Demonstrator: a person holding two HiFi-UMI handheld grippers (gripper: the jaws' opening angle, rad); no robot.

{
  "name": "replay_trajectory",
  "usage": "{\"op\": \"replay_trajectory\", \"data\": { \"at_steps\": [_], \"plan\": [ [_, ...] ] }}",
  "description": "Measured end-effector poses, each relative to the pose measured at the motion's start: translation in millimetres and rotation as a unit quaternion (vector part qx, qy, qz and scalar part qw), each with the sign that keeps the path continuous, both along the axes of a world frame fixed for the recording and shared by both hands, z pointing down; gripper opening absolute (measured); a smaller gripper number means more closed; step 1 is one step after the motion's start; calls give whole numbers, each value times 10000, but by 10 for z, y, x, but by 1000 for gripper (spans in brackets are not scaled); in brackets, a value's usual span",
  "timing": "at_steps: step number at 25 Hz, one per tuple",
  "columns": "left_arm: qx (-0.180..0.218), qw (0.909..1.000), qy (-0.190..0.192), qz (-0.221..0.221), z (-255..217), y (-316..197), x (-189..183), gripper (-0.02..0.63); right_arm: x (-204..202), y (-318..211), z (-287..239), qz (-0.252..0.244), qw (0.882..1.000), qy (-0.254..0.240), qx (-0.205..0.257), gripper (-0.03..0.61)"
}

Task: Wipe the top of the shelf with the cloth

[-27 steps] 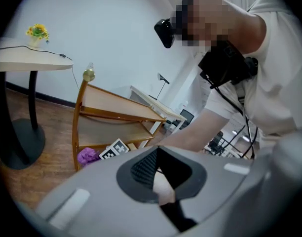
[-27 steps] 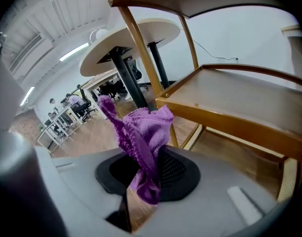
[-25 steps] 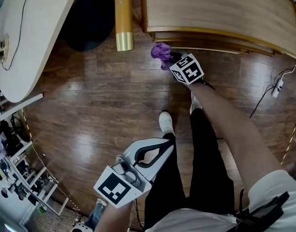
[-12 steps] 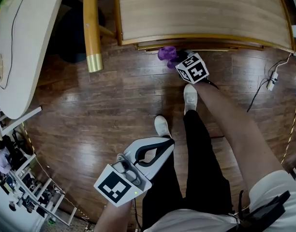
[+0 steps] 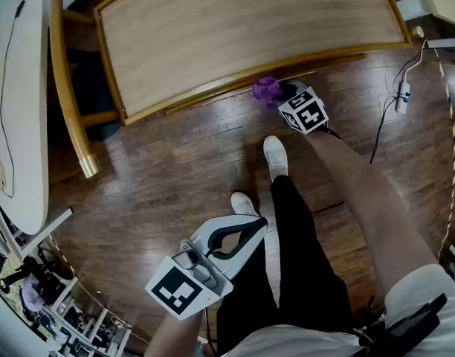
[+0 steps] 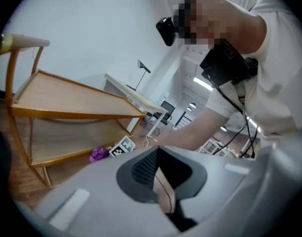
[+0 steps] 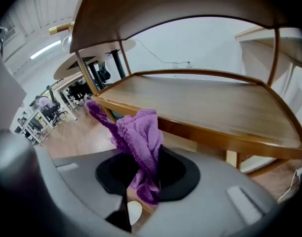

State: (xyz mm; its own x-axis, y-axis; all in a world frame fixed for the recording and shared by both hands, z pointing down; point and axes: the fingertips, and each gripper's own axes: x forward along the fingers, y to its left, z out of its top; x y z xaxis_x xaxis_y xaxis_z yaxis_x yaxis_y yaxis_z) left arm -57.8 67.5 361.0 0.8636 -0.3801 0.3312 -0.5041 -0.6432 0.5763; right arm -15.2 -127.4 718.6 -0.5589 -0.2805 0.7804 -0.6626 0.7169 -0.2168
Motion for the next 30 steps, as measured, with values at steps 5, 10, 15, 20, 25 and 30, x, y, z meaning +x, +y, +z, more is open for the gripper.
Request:
{"op": "replay_trajectory", "data": {
  "at_steps": [5, 10, 15, 20, 25, 30],
  "plan": [
    [-58, 9995, 18, 302, 35, -135, 281, 18, 836, -212, 20, 524, 9982, 260, 111, 95],
    [-83, 9984, 20, 562, 62, -273, 500, 18, 1579, -401, 14, 984, 9938, 503, 157, 95],
    [-90, 9970, 36, 764, 53, -424, 678, 18, 2242, -558, -34, 1389, 9872, 757, 198, 95],
    [-110, 9961, 20, 870, 67, -572, 797, 18, 2637, -629, -38, 1466, 9846, 938, 186, 95],
    [-53, 9958, 54, 910, 69, -703, 907, 18, 2930, -734, -65, 1558, 9816, 1083, 226, 95],
    [-96, 9962, 31, 870, 70, -758, 952, 18, 3224, -778, -71, 1859, 9752, 1185, 199, 95]
  ]
}}
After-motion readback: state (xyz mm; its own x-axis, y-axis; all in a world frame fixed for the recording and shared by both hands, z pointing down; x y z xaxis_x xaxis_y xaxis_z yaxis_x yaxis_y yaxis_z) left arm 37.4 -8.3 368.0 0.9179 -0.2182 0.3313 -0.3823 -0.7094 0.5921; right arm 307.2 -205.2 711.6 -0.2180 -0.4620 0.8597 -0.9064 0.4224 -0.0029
